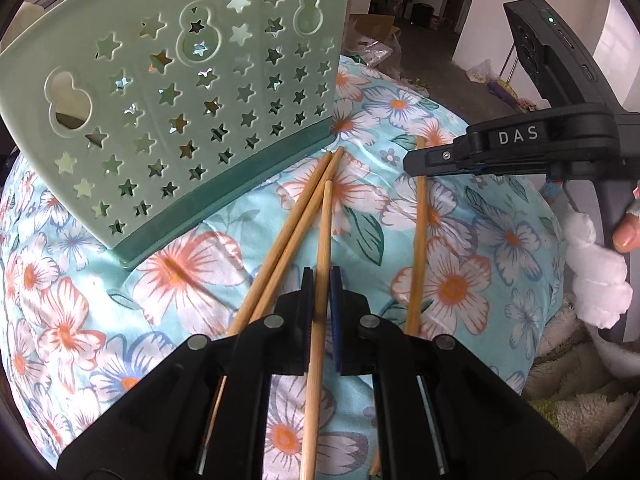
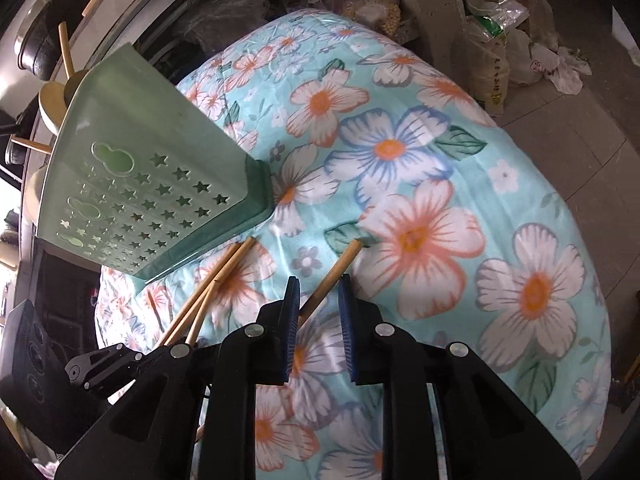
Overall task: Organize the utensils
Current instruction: 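Close the left tool on several chopsticks while the right tool grasps a single chopstick, then lift the chopsticks upright with both tools toward the green holder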
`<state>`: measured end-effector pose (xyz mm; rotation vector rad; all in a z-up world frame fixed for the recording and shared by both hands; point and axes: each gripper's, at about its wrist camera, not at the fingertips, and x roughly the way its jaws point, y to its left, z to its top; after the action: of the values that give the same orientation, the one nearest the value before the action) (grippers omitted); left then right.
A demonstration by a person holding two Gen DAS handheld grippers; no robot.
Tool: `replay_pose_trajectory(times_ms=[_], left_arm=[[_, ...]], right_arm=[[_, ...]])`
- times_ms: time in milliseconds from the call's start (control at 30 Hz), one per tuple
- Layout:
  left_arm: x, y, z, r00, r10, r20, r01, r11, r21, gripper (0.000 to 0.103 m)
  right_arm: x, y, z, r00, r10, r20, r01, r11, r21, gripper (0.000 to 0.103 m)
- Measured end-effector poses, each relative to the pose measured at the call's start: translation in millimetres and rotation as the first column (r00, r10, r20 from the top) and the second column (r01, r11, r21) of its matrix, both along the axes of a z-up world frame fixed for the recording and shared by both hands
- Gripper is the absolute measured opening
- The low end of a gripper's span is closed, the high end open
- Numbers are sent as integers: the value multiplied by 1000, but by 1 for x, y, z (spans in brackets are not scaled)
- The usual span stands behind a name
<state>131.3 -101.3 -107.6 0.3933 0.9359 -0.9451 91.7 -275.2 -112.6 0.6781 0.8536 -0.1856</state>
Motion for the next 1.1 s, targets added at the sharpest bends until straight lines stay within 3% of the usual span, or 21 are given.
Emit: replay_pose_trajectory(times_ms=[133, 267, 433, 467, 633, 900, 1100], left_arm=[[3, -4, 1, 1000, -8, -23, 8, 1000, -1, 7], [8, -19, 0, 999, -20, -45, 20, 1000, 14, 7], [14, -30, -3, 998, -15, -54, 16, 1000, 21, 7], [15, -31, -3, 998, -11, -55, 12, 1000, 20, 7], [15, -38, 1, 999, -9, -34, 9, 1000, 3, 6], [14, -24, 52, 1000, -9, 9, 10, 990, -138, 6], [28, -3, 96, 1000, 12, -20, -17, 955, -297, 6]], right_arm=[[4, 1, -4, 1000, 6, -12, -6, 1000, 20, 21], [10, 7, -2, 1000, 16, -10, -16, 1000, 1, 29], [11, 11, -2, 1000, 2, 13, -2, 1000, -28, 28], [10, 10, -2, 1000, -7, 10, 7, 1000, -30, 23], [-4, -9, -4, 996, -40, 81, 29, 991, 132, 16], [-32, -20, 38, 970, -71, 231, 34, 986, 161, 10], [-47, -20, 71, 945, -68, 321, 25, 990, 136, 7]])
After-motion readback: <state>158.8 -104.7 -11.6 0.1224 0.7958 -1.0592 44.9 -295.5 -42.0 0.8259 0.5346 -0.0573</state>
